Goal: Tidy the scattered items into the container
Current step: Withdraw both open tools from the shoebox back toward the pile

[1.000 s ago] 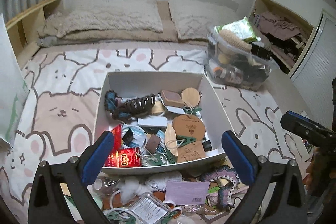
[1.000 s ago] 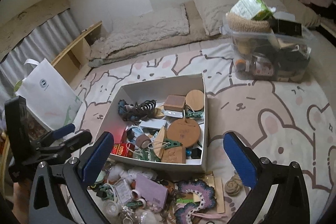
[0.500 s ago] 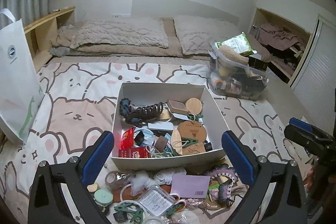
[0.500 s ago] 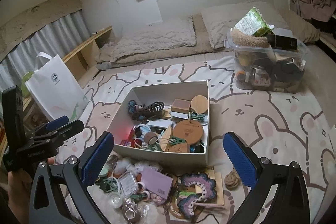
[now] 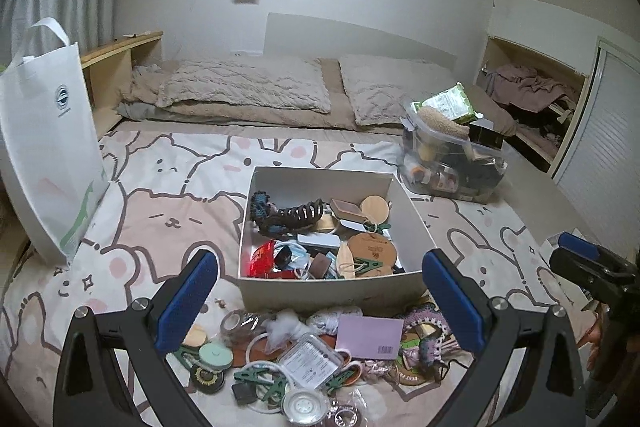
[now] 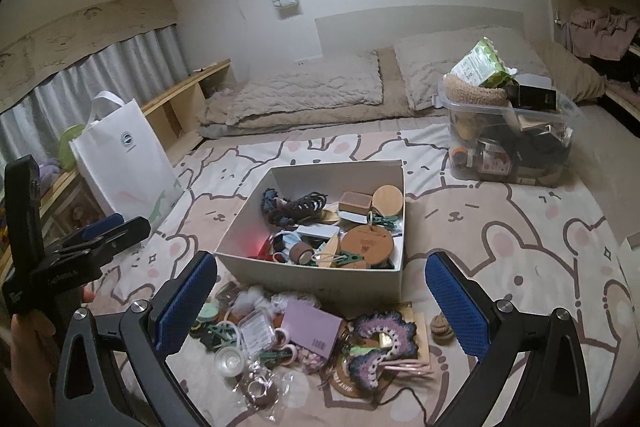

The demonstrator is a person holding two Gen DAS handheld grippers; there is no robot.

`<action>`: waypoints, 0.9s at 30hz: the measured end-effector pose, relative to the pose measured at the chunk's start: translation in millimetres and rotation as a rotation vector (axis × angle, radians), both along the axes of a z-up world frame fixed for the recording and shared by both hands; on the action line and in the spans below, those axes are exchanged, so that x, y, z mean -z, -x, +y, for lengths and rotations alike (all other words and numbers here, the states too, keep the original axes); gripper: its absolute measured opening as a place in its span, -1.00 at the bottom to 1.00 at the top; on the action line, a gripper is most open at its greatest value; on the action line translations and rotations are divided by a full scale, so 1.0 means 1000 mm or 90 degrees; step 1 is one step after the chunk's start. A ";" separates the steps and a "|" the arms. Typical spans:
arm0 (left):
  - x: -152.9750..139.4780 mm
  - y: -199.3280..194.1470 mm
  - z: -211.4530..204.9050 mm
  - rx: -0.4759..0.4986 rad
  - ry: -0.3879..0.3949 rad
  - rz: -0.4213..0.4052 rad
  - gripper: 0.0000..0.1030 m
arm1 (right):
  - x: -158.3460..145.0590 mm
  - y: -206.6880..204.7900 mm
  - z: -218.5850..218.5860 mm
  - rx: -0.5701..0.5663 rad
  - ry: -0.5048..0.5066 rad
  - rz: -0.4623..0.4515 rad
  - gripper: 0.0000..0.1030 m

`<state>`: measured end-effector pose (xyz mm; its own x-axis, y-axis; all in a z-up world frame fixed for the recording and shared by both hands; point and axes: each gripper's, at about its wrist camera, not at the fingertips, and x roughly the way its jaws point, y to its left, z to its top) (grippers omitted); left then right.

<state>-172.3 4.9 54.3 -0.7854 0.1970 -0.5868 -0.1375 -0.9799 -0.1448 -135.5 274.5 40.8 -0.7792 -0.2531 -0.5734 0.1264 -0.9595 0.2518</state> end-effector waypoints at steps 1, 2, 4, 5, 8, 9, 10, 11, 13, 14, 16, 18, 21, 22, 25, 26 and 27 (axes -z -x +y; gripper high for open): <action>0.000 -0.004 -0.001 -0.001 0.000 0.002 1.00 | 0.000 -0.002 -0.001 0.000 0.000 0.001 1.00; 0.000 -0.010 -0.003 -0.003 0.002 0.004 1.00 | -0.001 -0.005 -0.002 -0.001 0.001 0.003 1.00; -0.001 -0.017 -0.006 -0.006 0.004 0.008 1.00 | -0.001 -0.012 -0.005 -0.002 0.000 0.008 1.00; -0.001 -0.020 -0.007 -0.008 0.005 0.010 1.00 | -0.002 -0.016 -0.007 -0.003 -0.001 0.011 1.00; -0.001 -0.031 -0.012 -0.014 0.006 0.013 1.00 | -0.002 -0.026 -0.012 -0.007 -0.005 0.016 1.00; -0.001 -0.034 -0.014 -0.015 0.006 0.014 1.00 | -0.002 -0.029 -0.014 -0.007 -0.006 0.017 1.00; -0.001 -0.037 -0.016 -0.017 0.006 0.014 1.00 | -0.002 -0.031 -0.014 -0.007 -0.006 0.018 1.00; 0.000 -0.040 -0.018 -0.018 0.007 0.013 1.00 | -0.002 -0.033 -0.016 -0.007 -0.006 0.018 1.00; 0.000 -0.044 -0.020 -0.020 0.009 0.013 1.00 | -0.001 -0.039 -0.018 -0.009 -0.005 0.016 1.00; -0.001 -0.048 -0.021 -0.020 0.011 0.014 1.00 | -0.001 -0.041 -0.019 -0.009 -0.004 0.017 1.00; -0.002 -0.052 -0.022 -0.020 0.013 0.018 1.00 | 0.000 -0.045 -0.020 -0.009 -0.005 0.018 1.00; -0.002 -0.055 -0.022 -0.020 0.014 0.021 1.00 | 0.001 -0.048 -0.021 -0.008 -0.006 0.018 1.00; -0.001 -0.059 -0.023 -0.022 0.012 0.021 1.00 | 0.006 -0.051 -0.021 -0.007 -0.003 0.016 1.00; 0.000 -0.061 -0.024 -0.022 0.011 0.020 1.00 | 0.008 -0.052 -0.022 -0.007 -0.002 0.014 1.00; 0.006 -0.064 -0.026 -0.022 0.009 0.009 1.00 | 0.017 -0.052 -0.023 -0.005 -0.003 0.007 1.00; 0.008 -0.065 -0.026 -0.021 0.009 0.006 1.00 | 0.019 -0.053 -0.024 -0.004 -0.004 0.006 1.00; 0.011 -0.065 -0.027 -0.021 0.009 0.001 1.00 | 0.023 -0.053 -0.024 0.000 -0.006 0.004 1.00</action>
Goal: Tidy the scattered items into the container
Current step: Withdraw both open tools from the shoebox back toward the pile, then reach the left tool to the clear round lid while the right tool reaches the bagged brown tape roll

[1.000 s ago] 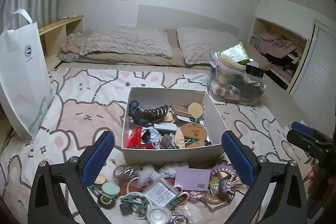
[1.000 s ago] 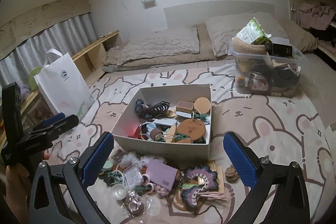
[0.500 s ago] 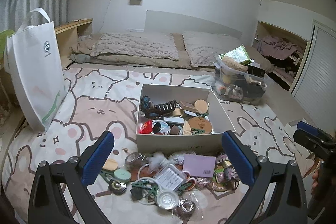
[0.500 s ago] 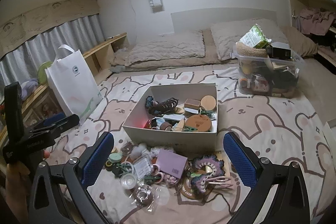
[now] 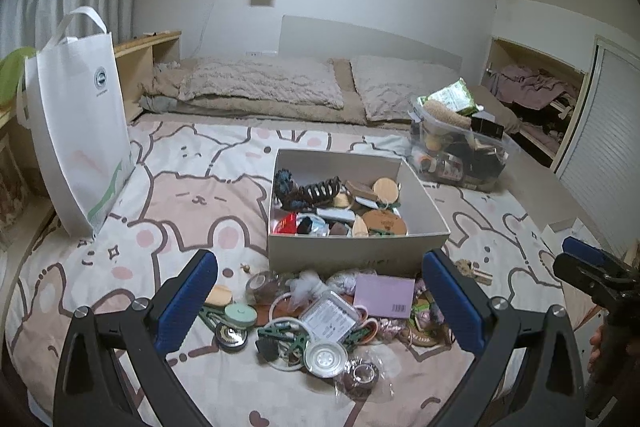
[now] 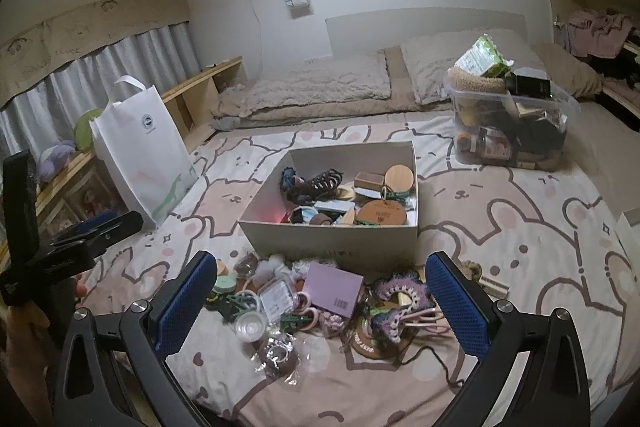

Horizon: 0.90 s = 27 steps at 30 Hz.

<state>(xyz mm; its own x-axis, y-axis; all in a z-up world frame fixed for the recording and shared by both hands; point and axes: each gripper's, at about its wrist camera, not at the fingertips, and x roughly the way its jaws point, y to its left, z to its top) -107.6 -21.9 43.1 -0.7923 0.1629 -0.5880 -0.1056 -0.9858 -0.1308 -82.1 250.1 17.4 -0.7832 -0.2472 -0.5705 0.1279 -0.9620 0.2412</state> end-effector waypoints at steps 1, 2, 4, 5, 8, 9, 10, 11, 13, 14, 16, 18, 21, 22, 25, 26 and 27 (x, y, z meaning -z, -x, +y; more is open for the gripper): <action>0.004 0.000 -0.001 0.000 0.000 -0.007 1.00 | 0.003 0.000 0.000 0.002 0.000 -0.001 1.00; 0.006 0.000 -0.001 -0.001 -0.001 -0.010 1.00 | 0.007 -0.001 -0.001 0.004 0.001 -0.003 1.00; 0.013 0.000 -0.002 -0.003 -0.002 -0.018 1.00 | 0.015 -0.001 -0.003 0.006 0.001 -0.010 1.00; 0.016 -0.001 -0.002 -0.004 -0.002 -0.021 1.00 | 0.019 -0.002 -0.004 0.006 0.000 -0.013 1.00; 0.030 -0.003 -0.003 -0.004 0.010 -0.034 1.00 | 0.029 -0.002 -0.006 0.003 -0.001 -0.023 1.00; 0.034 -0.003 -0.004 -0.004 0.014 -0.038 1.00 | 0.033 -0.003 -0.006 0.002 -0.002 -0.026 1.00; 0.040 -0.004 -0.005 -0.005 0.016 -0.045 1.00 | 0.035 -0.003 -0.006 0.001 -0.003 -0.028 1.00; 0.044 -0.005 -0.006 -0.005 0.015 -0.051 1.00 | 0.039 -0.004 -0.007 0.000 -0.006 -0.034 1.00; 0.056 -0.006 -0.008 -0.007 0.009 -0.069 1.00 | 0.045 -0.004 -0.008 -0.001 -0.007 -0.042 1.00; 0.060 -0.007 -0.009 -0.007 0.007 -0.075 1.00 | 0.049 -0.005 -0.009 -0.001 -0.007 -0.045 1.00; 0.070 -0.008 -0.010 -0.008 0.004 -0.088 1.00 | 0.057 -0.007 -0.010 0.001 -0.005 -0.052 1.00; 0.081 -0.010 -0.010 -0.006 0.001 -0.099 1.00 | 0.066 -0.008 -0.011 0.000 -0.005 -0.063 1.00; 0.094 -0.012 -0.007 0.000 -0.004 -0.112 1.00 | 0.079 -0.008 -0.013 0.001 -0.008 -0.078 1.00; 0.098 -0.012 -0.005 0.007 -0.005 -0.115 1.00 | 0.083 -0.008 -0.014 0.002 -0.011 -0.080 1.00; 0.107 -0.014 0.001 0.028 -0.003 -0.123 1.00 | 0.096 -0.007 -0.016 -0.001 -0.011 -0.095 1.00; 0.108 -0.014 0.002 0.032 -0.003 -0.125 1.00 | 0.101 -0.007 -0.017 -0.003 -0.006 -0.099 1.00; 0.111 -0.014 0.004 0.039 -0.003 -0.128 1.00 | 0.104 -0.007 -0.018 -0.004 -0.003 -0.101 1.00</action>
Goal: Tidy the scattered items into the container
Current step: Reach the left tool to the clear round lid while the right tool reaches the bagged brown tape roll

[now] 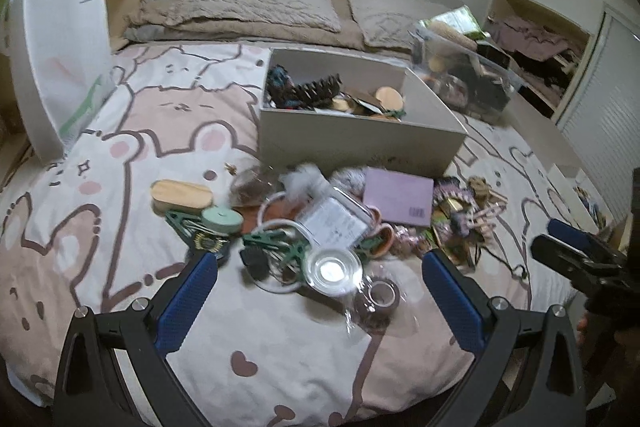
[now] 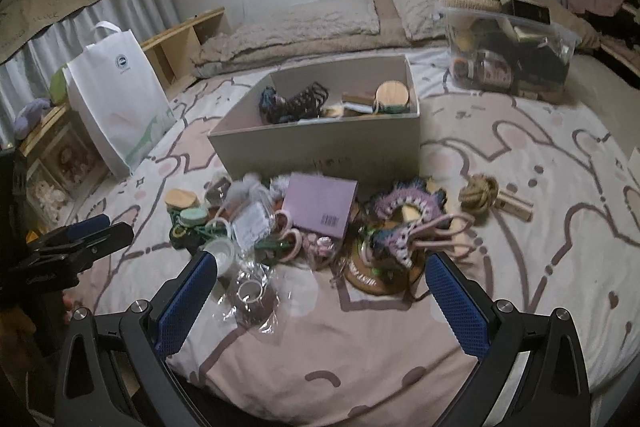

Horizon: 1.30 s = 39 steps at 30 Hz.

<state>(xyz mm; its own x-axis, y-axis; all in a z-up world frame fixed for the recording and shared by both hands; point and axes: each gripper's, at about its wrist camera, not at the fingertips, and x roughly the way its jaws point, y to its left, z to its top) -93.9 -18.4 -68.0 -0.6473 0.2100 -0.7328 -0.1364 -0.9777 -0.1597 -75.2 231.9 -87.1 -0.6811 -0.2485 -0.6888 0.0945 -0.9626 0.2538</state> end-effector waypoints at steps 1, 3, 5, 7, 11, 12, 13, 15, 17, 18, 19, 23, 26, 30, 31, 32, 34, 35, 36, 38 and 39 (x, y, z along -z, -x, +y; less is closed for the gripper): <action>0.002 0.000 0.002 0.004 0.000 -0.004 1.00 | 0.004 0.001 -0.001 -0.001 0.002 -0.004 1.00; 0.008 0.002 0.003 0.009 0.000 -0.014 1.00 | 0.016 0.005 -0.007 -0.003 0.001 -0.027 1.00; 0.012 0.003 0.003 0.010 -0.002 -0.021 1.00 | 0.027 0.010 -0.014 -0.005 0.002 -0.055 1.00; 0.015 0.003 0.002 0.006 -0.006 -0.027 1.00 | 0.038 0.013 -0.023 -0.010 0.006 -0.069 1.00; 0.018 0.001 0.000 0.010 -0.016 -0.023 1.00 | 0.059 0.022 -0.048 -0.033 0.000 -0.117 1.00; 0.017 0.000 0.000 0.012 -0.013 -0.019 1.00 | 0.063 0.024 -0.053 -0.040 -0.002 -0.125 1.00; 0.017 0.000 0.001 0.012 -0.008 -0.016 1.00 | 0.066 0.025 -0.057 -0.046 -0.002 -0.127 1.00; 0.019 -0.001 0.001 0.014 -0.005 -0.017 1.00 | 0.074 0.029 -0.068 -0.057 0.001 -0.138 1.00; 0.021 -0.002 0.000 0.015 -0.005 -0.025 1.00 | 0.082 0.034 -0.074 -0.056 0.001 -0.158 1.00; 0.023 -0.002 0.000 0.015 -0.002 -0.027 1.00 | 0.087 0.037 -0.078 -0.055 0.003 -0.172 1.00; 0.023 -0.003 0.000 0.014 0.003 -0.029 1.00 | 0.091 0.039 -0.080 -0.055 0.005 -0.184 1.00; 0.026 -0.005 -0.001 0.007 0.021 -0.024 1.00 | 0.104 0.049 -0.095 -0.077 0.005 -0.211 1.00; 0.031 -0.004 -0.004 0.003 0.018 -0.027 1.00 | 0.111 0.054 -0.103 -0.065 -0.026 -0.209 1.00; 0.036 -0.001 -0.009 -0.007 -0.014 -0.049 1.00 | 0.116 0.058 -0.104 -0.049 -0.058 -0.188 0.40; 0.036 0.001 -0.011 -0.014 -0.016 -0.051 1.00 | 0.117 0.058 -0.102 -0.044 -0.056 -0.183 0.36; 0.037 0.001 -0.010 -0.017 -0.015 -0.051 1.00 | 0.117 0.059 -0.099 -0.043 -0.052 -0.180 0.32; 0.039 0.004 -0.010 -0.019 -0.016 -0.056 1.00 | 0.118 0.059 -0.095 -0.049 -0.046 -0.176 0.16; 0.040 0.006 -0.010 -0.020 -0.019 -0.060 1.00 | 0.118 0.059 -0.091 -0.053 -0.039 -0.173 0.07; 0.042 0.007 -0.009 -0.020 -0.019 -0.062 1.00 | 0.118 0.059 -0.089 -0.055 -0.032 -0.170 0.03; 0.045 0.010 -0.005 -0.017 -0.017 -0.068 0.99 | 0.117 0.056 -0.081 -0.053 -0.010 -0.161 0.00; 0.047 0.011 -0.003 -0.013 -0.016 -0.069 0.99 | 0.117 0.054 -0.076 -0.051 -0.004 -0.160 -0.01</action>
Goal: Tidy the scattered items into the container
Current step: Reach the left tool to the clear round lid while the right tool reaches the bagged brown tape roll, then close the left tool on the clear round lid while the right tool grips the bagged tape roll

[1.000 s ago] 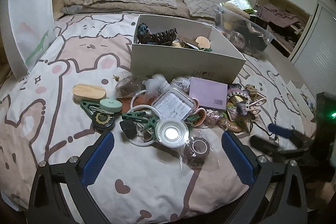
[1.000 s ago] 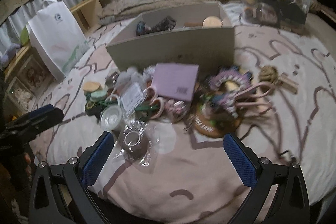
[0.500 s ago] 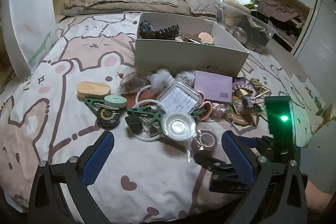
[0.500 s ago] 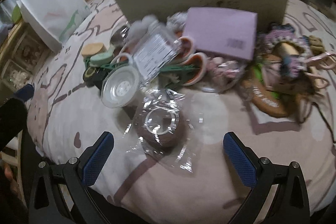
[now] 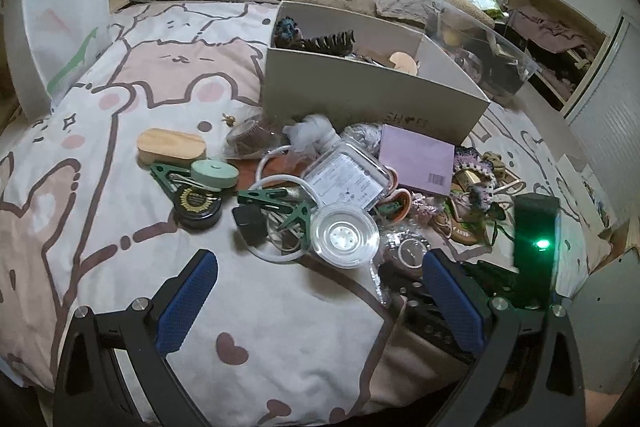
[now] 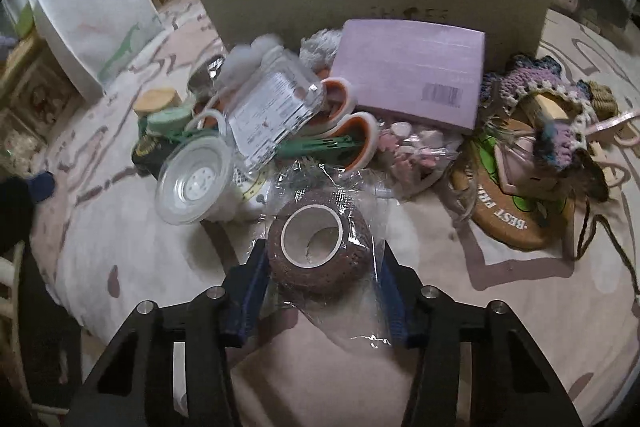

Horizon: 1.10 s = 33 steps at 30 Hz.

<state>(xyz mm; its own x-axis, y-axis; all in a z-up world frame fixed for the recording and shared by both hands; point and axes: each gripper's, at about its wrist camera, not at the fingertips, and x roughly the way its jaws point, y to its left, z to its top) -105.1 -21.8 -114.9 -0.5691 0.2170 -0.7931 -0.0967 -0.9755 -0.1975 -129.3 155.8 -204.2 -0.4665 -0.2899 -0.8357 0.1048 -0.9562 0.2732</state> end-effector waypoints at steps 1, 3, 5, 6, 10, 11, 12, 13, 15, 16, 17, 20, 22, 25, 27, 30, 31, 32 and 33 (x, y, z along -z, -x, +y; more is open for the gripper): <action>0.002 0.002 0.003 0.004 0.002 -0.001 0.99 | 0.000 -0.001 0.002 0.000 0.004 0.000 -0.01; 0.005 0.005 0.008 0.017 -0.004 -0.003 0.96 | 0.000 -0.004 0.007 -0.004 0.009 0.002 -0.02; 0.009 0.008 0.014 0.030 -0.003 -0.004 0.96 | 0.001 -0.007 0.012 -0.007 0.015 0.001 -0.02; 0.011 0.010 0.017 0.035 0.004 -0.001 0.91 | 0.004 -0.008 0.015 -0.005 0.024 -0.002 -0.02; 0.021 0.016 0.029 0.055 0.028 0.000 0.66 | 0.010 -0.013 0.021 0.003 0.048 0.002 -0.02; 0.024 0.018 0.031 0.057 0.029 -0.003 0.63 | 0.011 -0.013 0.020 0.001 0.043 0.004 -0.02; 0.027 0.020 0.032 0.059 0.030 -0.004 0.56 | 0.011 -0.014 0.020 0.001 0.043 0.006 -0.02; 0.030 0.021 0.034 0.062 0.032 -0.005 0.52 | 0.012 -0.014 0.021 0.001 0.045 0.008 -0.02; 0.037 0.024 0.037 0.068 0.038 -0.009 0.46 | 0.014 -0.014 0.021 0.001 0.053 0.011 -0.02; 0.040 0.026 0.038 0.069 0.042 -0.012 0.46 | 0.014 -0.013 0.022 0.001 0.057 0.012 -0.02; 0.043 0.027 0.039 0.069 0.044 -0.015 0.46 | 0.014 -0.013 0.022 -0.001 0.058 0.014 -0.02; 0.050 0.028 0.041 0.068 0.047 -0.016 0.46 | 0.015 -0.013 0.021 -0.007 0.061 0.021 -0.02; 0.055 0.028 0.043 0.070 0.056 -0.010 0.45 | 0.017 -0.014 0.021 -0.012 0.066 0.029 -0.02; 0.059 0.029 0.049 0.071 0.080 -0.008 0.28 | 0.018 -0.017 0.026 -0.018 0.076 0.037 -0.02; 0.058 0.029 0.053 0.071 0.103 0.002 0.28 | 0.018 -0.017 0.028 -0.021 0.083 0.033 -0.02; 0.054 0.032 0.054 0.057 0.107 0.013 0.28 | 0.018 -0.017 0.029 -0.032 0.086 0.037 -0.02; 0.054 0.033 0.054 0.051 0.108 0.015 0.28 | 0.018 -0.017 0.029 -0.036 0.084 0.039 -0.02; 0.053 0.034 0.054 0.045 0.109 0.017 0.28 | 0.018 -0.017 0.029 -0.040 0.082 0.040 -0.02; 0.053 0.035 0.055 0.043 0.111 0.018 0.28 | 0.018 -0.017 0.028 -0.043 0.082 0.040 -0.02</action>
